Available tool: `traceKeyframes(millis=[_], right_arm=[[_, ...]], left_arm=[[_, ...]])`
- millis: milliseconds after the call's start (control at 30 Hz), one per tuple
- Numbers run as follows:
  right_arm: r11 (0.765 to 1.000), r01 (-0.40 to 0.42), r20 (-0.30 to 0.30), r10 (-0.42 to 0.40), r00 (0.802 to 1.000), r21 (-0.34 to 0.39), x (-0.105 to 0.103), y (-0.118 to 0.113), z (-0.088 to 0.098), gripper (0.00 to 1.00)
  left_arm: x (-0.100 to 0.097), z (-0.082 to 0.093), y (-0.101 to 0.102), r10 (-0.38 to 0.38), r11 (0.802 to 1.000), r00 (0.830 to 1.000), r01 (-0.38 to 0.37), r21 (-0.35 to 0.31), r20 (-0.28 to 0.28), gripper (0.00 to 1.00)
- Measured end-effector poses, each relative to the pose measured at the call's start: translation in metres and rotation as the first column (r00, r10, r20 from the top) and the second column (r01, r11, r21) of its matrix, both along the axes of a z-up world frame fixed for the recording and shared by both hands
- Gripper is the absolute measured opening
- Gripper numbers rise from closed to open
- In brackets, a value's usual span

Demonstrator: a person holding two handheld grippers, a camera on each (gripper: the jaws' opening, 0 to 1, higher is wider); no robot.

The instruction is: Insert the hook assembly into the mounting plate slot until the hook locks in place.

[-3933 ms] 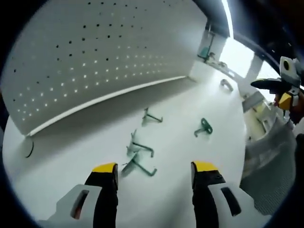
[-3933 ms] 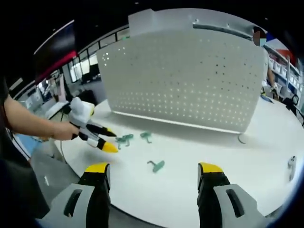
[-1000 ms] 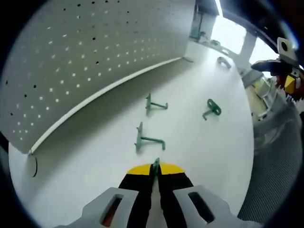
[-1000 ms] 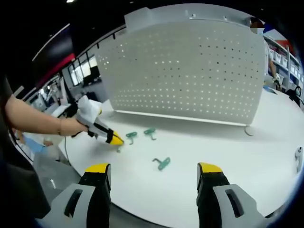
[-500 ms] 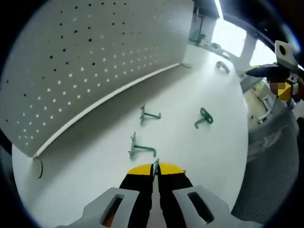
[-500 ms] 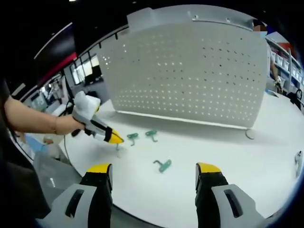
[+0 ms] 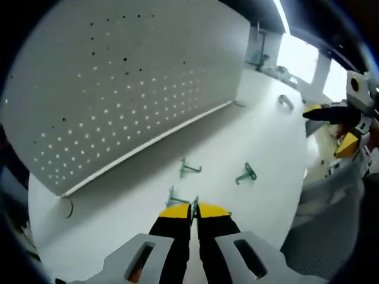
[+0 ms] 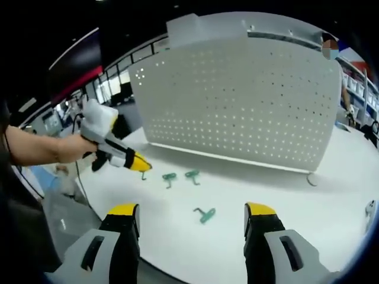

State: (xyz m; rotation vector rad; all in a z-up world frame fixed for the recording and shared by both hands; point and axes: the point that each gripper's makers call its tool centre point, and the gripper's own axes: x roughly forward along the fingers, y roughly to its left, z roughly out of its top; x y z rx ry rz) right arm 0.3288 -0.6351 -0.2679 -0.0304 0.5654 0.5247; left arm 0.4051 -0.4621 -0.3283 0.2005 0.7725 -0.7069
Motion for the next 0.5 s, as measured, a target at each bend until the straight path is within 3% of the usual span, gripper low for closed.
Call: traceKeyframes(millis=[100, 200, 333, 500], right_arm=[[1.0, -0.011, 0.012, 0.011, 1.0, 0.003, 0.0, 0.004, 0.005, 0.72], [1.0, -0.027, 0.022, 0.027, 0.999, 0.004, 0.0, 0.01, 0.008, 0.72], [0.999, -0.047, 0.03, 0.047, 0.998, 0.004, 0.0, 0.017, 0.009, 0.72], [0.998, -0.065, 0.035, 0.064, 0.997, 0.021, 0.0, 0.024, 0.012, 0.72]], left_arm=[[-0.005, 0.013, -0.001, 0.011, 1.0, 1.0, -0.011, -0.015, 0.015, 0.02], [-0.009, 0.037, -0.012, 0.055, 0.984, 0.998, -0.054, -0.169, 0.0, 0.03], [-0.015, 0.058, -0.01, 0.061, 0.986, 0.997, -0.054, -0.158, 0.037, 0.03], [-0.023, 0.094, -0.025, 0.055, 0.975, 0.996, -0.039, -0.219, 0.066, 0.03]])
